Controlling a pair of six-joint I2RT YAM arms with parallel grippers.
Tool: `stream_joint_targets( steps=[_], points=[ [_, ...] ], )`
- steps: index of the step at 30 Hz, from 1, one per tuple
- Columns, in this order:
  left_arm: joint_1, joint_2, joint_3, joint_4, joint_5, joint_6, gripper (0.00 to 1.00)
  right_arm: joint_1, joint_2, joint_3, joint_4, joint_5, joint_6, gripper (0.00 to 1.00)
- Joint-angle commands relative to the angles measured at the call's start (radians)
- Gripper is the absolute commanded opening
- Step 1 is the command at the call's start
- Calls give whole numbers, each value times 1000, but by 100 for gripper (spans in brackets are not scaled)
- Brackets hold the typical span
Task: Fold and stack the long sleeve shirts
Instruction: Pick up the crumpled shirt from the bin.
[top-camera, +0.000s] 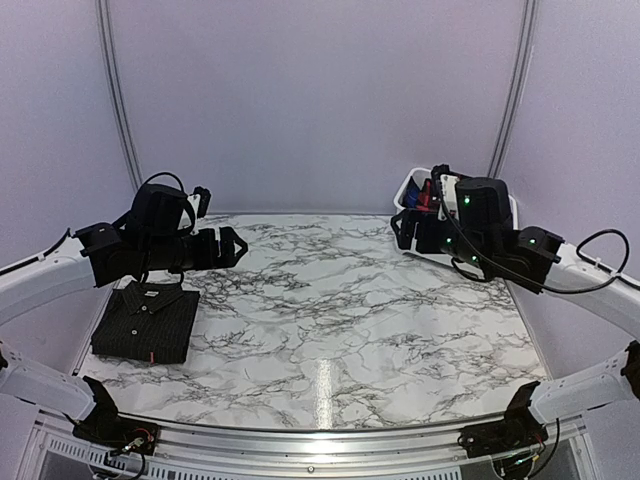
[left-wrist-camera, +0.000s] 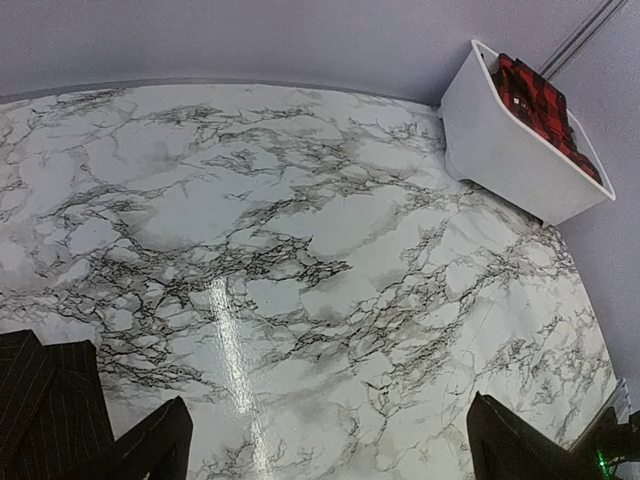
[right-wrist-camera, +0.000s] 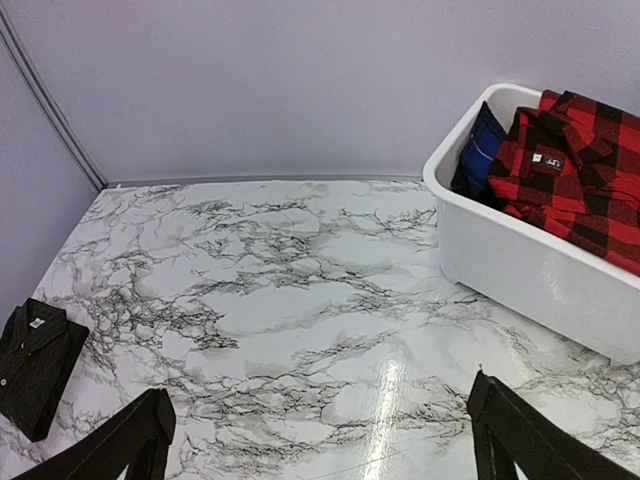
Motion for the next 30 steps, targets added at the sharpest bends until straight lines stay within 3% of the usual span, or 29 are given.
stream_joint_targets(
  steps=[1, 10, 18, 25, 30],
  points=[
    [2, -14, 9, 30, -6, 15, 99, -8, -27, 30, -6, 33, -2, 98],
    [4, -7, 1, 28, 53, 30, 99, -24, 112, 137, -11, 154, -53, 98],
    [17, -26, 6, 22, 103, 36, 99, -373, 298, 309, 18, -67, -90, 95],
    [19, -74, 6, -21, 111, 32, 99, -552, 533, 485, 50, -92, -113, 94],
    [22, -115, 13, -65, 111, 41, 99, -600, 729, 669, -2, -105, -138, 93]
  ],
)
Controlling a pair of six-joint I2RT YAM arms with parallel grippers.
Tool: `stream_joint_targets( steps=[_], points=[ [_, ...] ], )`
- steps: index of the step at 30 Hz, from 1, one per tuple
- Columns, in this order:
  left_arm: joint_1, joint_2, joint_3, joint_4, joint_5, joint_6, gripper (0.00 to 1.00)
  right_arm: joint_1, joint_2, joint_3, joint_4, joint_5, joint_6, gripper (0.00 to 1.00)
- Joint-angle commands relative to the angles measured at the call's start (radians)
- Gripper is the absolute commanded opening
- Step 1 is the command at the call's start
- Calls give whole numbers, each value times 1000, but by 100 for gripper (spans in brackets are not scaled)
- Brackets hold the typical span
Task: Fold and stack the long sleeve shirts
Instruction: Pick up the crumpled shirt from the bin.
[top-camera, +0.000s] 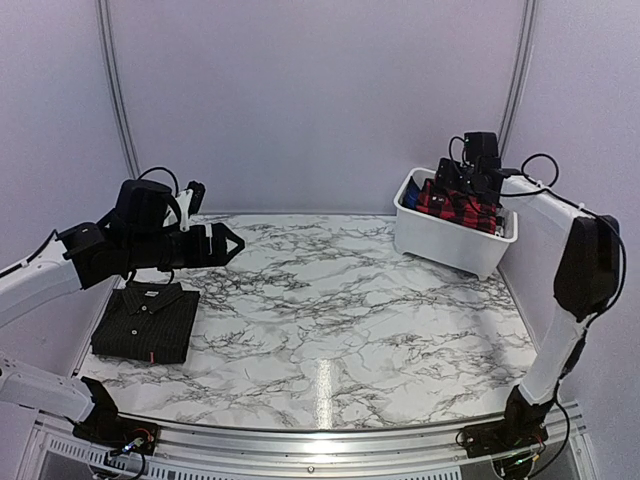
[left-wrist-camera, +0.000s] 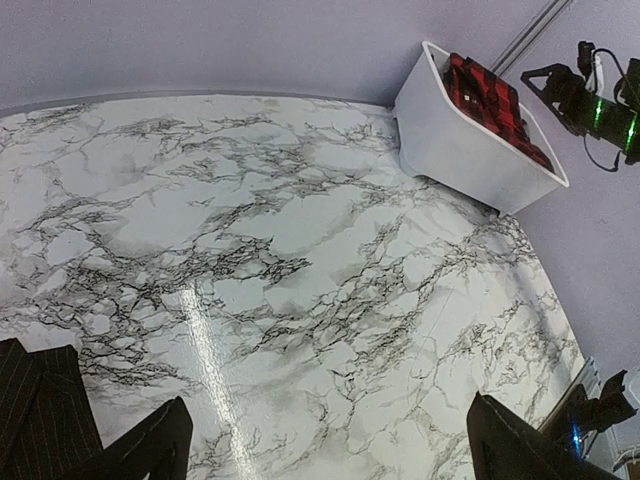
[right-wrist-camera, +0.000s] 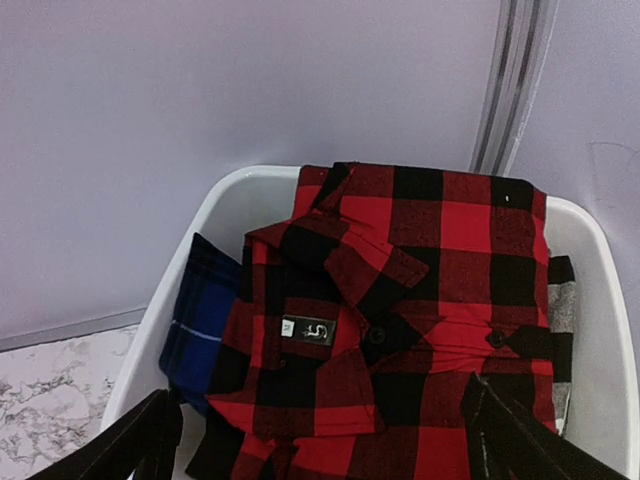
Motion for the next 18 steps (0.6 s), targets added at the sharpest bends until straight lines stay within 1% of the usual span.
stream_joint_targets(
  steps=[1, 4, 7, 11, 14, 18],
  points=[
    [7, -51, 14, -49, 10, 17, 99, -32, 156, 171, -55, -21, -38, 93],
    [8, -64, 11, -56, 12, 8, 99, -40, 265, 269, -90, 5, -55, 93],
    [8, -67, 10, -61, 12, -5, 99, -56, 356, 340, -96, 47, -57, 93],
    [8, -75, 6, -63, 11, -22, 99, -70, 474, 440, -126, 66, -60, 92],
    [8, -75, 2, -63, -2, -37, 99, -70, 546, 506, -158, 57, -63, 85],
    [8, -70, 0, -63, -12, -50, 99, -72, 561, 527, -146, 38, -72, 72]
  ],
)
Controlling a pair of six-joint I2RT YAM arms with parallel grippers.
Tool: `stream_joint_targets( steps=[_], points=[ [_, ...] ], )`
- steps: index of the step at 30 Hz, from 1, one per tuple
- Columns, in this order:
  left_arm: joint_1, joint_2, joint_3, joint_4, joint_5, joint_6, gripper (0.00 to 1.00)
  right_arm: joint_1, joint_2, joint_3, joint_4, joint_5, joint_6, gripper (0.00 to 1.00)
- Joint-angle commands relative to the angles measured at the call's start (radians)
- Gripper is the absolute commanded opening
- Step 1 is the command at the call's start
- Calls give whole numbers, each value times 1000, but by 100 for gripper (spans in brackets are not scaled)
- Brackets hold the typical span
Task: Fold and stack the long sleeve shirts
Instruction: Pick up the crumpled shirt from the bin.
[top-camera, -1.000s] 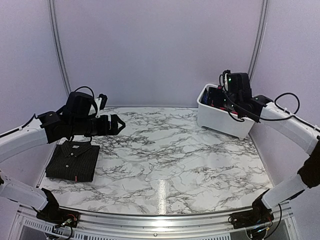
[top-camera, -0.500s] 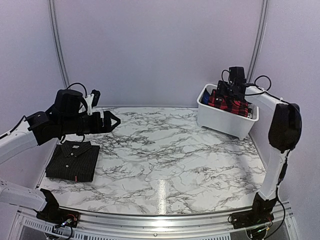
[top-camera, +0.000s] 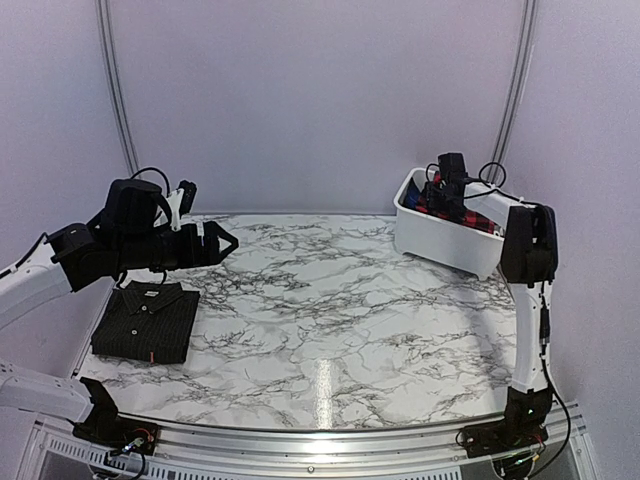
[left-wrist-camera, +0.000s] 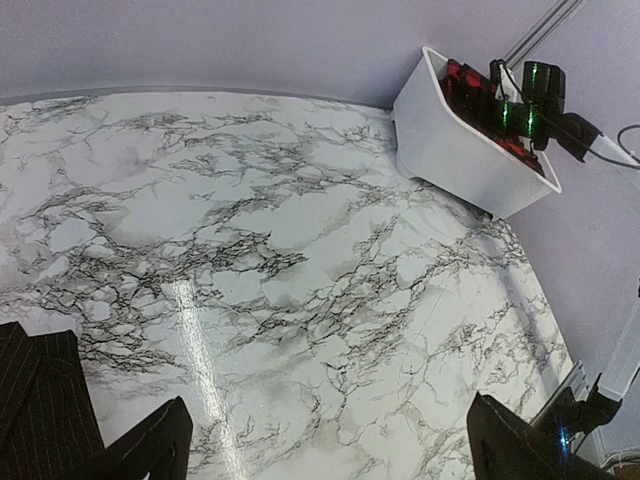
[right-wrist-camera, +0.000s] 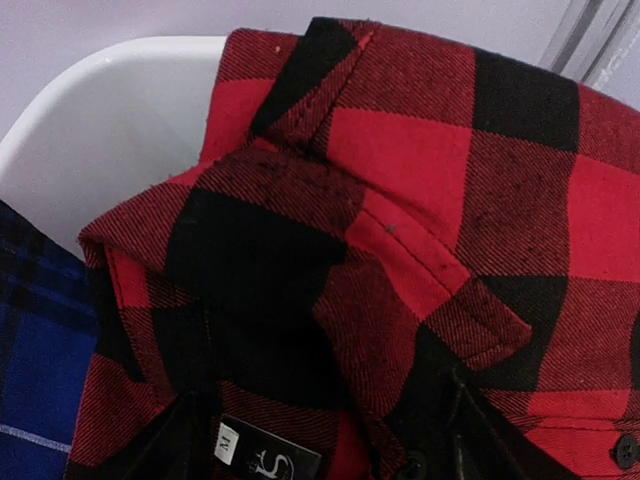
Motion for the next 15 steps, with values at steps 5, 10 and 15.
stream_joint_targets(
  steps=[5, 10, 15],
  points=[
    [6, -8, 1, -21, -26, -22, 99, -11, -11, 84, -34, 0, -31, 28],
    [6, -1, 7, -18, -35, -27, 99, -9, -78, 85, -31, -14, -38, 0],
    [6, -1, 16, -18, -43, -17, 99, -8, -169, 75, -21, -38, -30, 0]
  ],
)
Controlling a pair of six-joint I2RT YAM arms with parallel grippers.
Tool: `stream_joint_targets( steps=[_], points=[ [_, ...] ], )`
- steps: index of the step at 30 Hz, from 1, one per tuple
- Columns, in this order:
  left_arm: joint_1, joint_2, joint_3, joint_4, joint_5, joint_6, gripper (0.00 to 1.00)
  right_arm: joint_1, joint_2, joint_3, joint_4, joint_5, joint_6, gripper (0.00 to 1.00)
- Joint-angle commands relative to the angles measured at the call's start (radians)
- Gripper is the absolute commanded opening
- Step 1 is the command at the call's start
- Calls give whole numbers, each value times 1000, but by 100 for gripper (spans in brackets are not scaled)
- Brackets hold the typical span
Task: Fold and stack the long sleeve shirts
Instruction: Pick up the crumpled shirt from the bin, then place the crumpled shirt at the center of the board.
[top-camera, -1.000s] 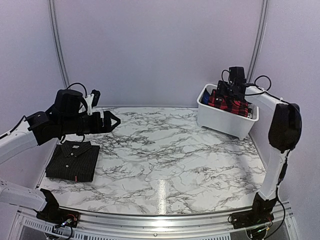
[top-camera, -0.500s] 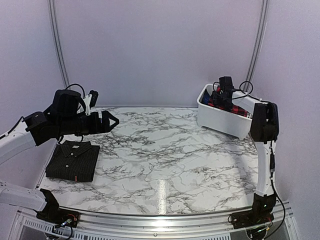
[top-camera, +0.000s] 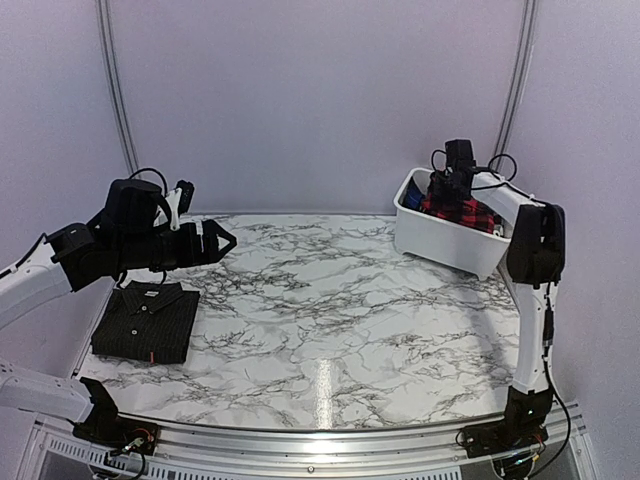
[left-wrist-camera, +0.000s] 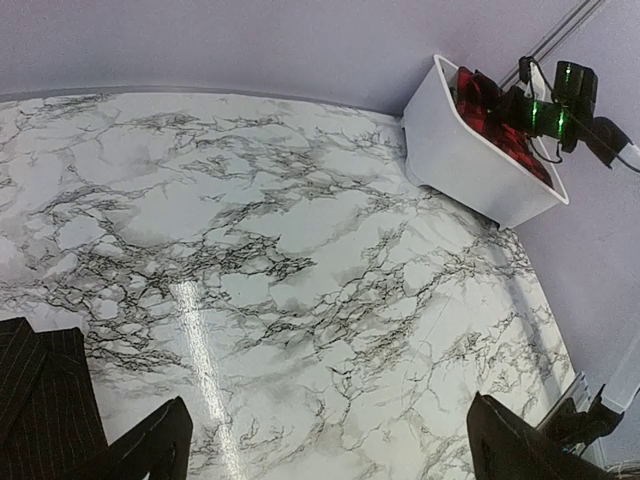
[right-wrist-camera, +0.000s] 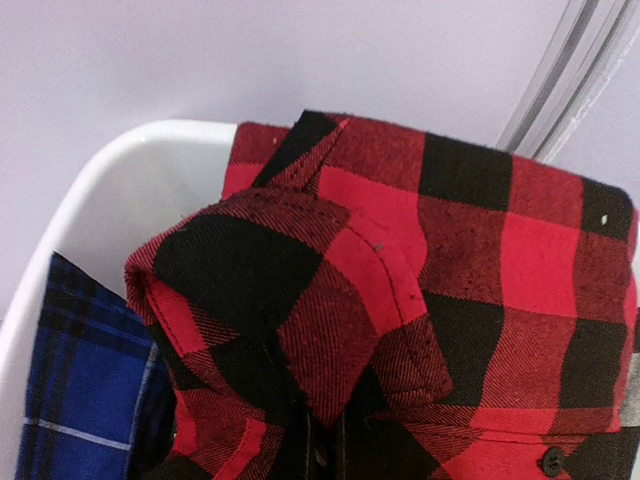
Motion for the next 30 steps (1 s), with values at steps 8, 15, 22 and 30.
stream_joint_targets(
  steps=[8, 15, 22, 30],
  points=[
    [4, -11, 20, -8, -40, 18, 99, 84, -320, -31, 51, 25, -26, 0],
    [4, -22, 19, -9, -45, 29, 99, 233, -487, -55, 68, 32, -58, 0],
    [5, -25, 14, -7, -65, 40, 99, 477, -640, -69, 75, -1, -105, 0],
    [7, -15, 28, -2, -84, 46, 99, 689, -777, -70, 119, -208, -30, 0]
  ],
)
